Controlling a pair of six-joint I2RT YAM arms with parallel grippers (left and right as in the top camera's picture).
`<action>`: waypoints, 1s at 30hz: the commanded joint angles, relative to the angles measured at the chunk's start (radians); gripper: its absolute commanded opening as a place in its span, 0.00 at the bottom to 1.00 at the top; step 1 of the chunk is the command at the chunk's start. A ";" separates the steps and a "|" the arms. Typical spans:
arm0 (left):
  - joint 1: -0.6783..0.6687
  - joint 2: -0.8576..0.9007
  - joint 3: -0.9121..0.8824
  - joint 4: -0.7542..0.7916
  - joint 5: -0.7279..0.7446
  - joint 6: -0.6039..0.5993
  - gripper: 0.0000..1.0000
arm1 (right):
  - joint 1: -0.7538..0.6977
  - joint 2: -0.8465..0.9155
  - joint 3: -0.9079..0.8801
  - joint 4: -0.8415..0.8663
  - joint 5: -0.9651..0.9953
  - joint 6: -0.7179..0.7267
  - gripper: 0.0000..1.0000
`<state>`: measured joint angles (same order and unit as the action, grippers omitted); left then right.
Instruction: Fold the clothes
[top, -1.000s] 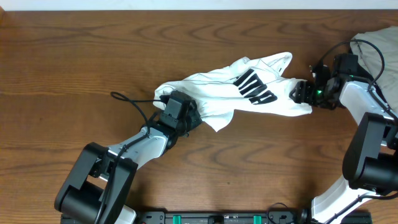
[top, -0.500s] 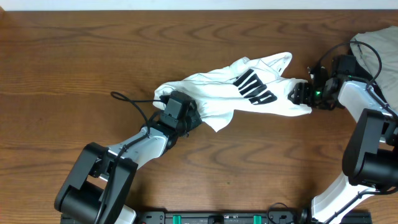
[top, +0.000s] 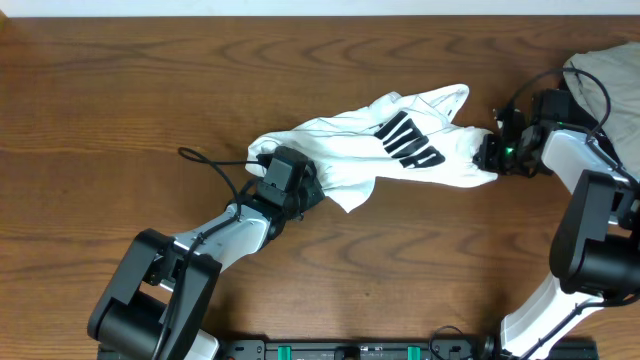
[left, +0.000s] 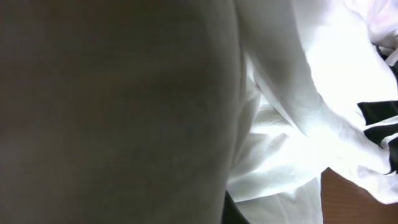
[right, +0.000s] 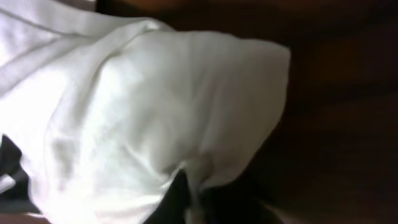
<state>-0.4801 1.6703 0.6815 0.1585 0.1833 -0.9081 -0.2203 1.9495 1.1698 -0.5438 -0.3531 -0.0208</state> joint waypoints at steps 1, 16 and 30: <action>-0.002 -0.002 -0.004 -0.007 0.021 0.022 0.06 | -0.001 0.013 0.006 -0.006 -0.014 0.025 0.01; -0.002 -0.215 -0.004 -0.074 0.145 0.117 0.06 | -0.001 -0.201 0.006 -0.075 -0.056 0.110 0.01; -0.002 -0.615 -0.004 -0.330 0.112 0.168 0.06 | -0.001 -0.549 0.006 -0.208 -0.055 0.216 0.01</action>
<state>-0.4808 1.1141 0.6811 -0.1600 0.3080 -0.7673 -0.2203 1.4582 1.1694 -0.7437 -0.3965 0.1646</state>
